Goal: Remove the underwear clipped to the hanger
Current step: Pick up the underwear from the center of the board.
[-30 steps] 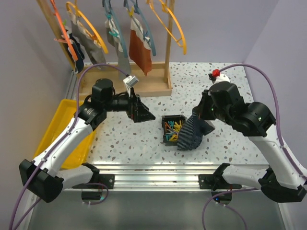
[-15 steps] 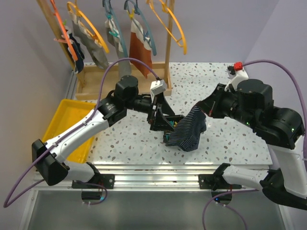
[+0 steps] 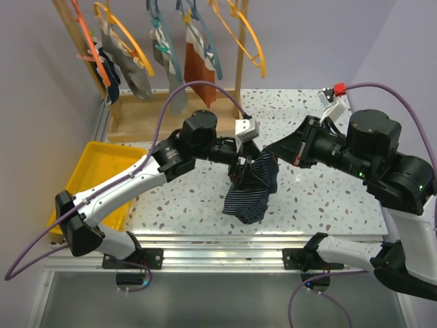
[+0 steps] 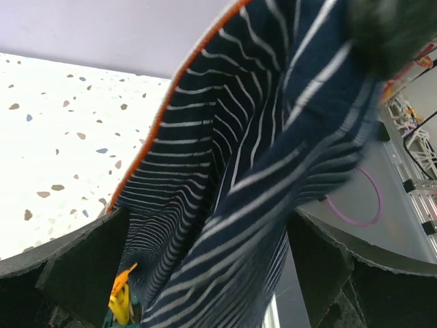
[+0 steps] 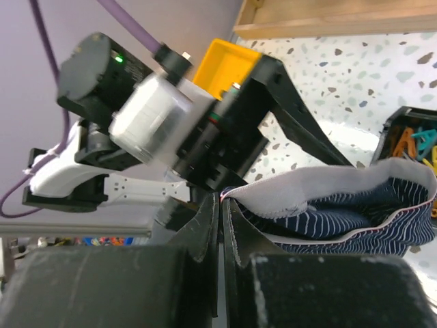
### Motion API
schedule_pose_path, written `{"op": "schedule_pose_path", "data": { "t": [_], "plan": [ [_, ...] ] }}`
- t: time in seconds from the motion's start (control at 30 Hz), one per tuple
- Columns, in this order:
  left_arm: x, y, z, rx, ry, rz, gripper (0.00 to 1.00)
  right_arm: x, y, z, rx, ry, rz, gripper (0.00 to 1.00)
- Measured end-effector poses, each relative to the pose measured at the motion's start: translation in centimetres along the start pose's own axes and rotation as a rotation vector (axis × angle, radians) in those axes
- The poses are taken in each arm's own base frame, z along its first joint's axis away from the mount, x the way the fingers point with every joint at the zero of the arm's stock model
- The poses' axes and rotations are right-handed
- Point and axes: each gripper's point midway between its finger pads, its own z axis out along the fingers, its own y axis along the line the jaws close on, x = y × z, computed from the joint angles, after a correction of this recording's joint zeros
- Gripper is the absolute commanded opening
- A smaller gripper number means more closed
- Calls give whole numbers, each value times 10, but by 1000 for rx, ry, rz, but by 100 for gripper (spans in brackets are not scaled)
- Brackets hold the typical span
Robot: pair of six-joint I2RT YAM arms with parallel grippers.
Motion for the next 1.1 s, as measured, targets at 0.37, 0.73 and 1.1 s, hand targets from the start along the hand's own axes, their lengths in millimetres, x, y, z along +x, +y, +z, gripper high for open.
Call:
{"op": "schedule_pose_path", "data": {
  "t": [0.37,0.73,1.1],
  "plan": [
    [24,-10,14,6,80,-12,0,-11,17,-7,-80,-53,17,0],
    [26,45,-46,-526,84,-87,0,-28,-5,-37,16,-192,23,98],
    [43,128,-242,-1279,-57,-386,0,-20,-58,-42,275,-187,9,98]
  ]
}}
